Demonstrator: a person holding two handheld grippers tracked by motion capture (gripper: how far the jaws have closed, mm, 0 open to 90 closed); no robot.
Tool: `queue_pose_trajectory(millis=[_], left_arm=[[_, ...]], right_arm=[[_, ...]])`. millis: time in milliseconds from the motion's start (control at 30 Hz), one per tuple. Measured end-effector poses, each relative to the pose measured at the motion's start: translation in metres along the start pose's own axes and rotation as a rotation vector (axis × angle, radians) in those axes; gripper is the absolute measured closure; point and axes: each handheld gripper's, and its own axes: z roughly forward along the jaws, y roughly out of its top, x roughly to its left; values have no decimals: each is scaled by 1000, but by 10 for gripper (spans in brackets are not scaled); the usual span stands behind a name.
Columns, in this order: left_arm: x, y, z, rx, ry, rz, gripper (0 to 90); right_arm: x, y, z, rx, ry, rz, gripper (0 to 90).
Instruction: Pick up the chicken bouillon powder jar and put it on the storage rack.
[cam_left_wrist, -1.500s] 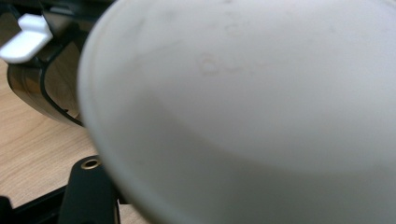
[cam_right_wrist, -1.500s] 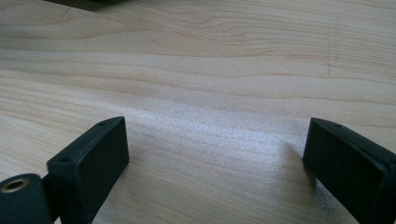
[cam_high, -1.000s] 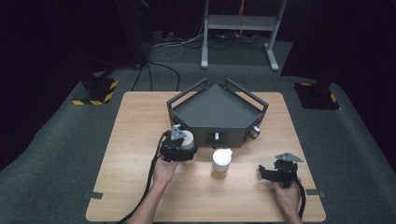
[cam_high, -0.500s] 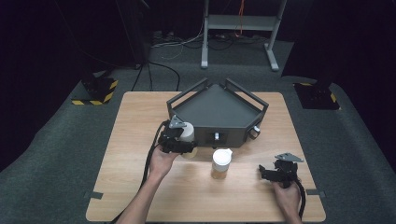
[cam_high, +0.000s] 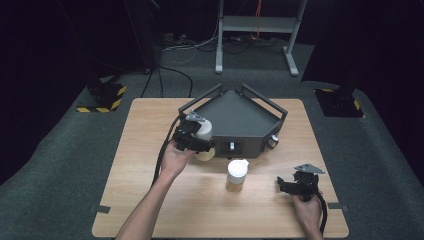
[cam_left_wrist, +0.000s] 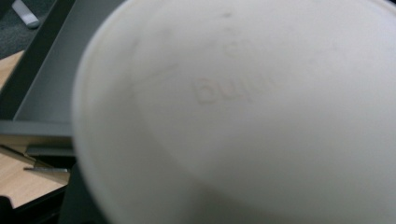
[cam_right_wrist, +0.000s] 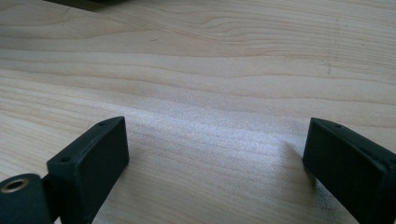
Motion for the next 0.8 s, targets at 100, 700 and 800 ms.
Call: queue_pose_trajectory(millis=[100,700,800], left_arm=[[3,9,-1,-4,-1,-2,327],[6,54,4,-6,39,4,328],[6,60,9,-6,56,0,327]], right_arm=[[0,0,0,0,0,0,62],[0,0,0,0,0,-1,62],[0,0,0,0,0,0,62]])
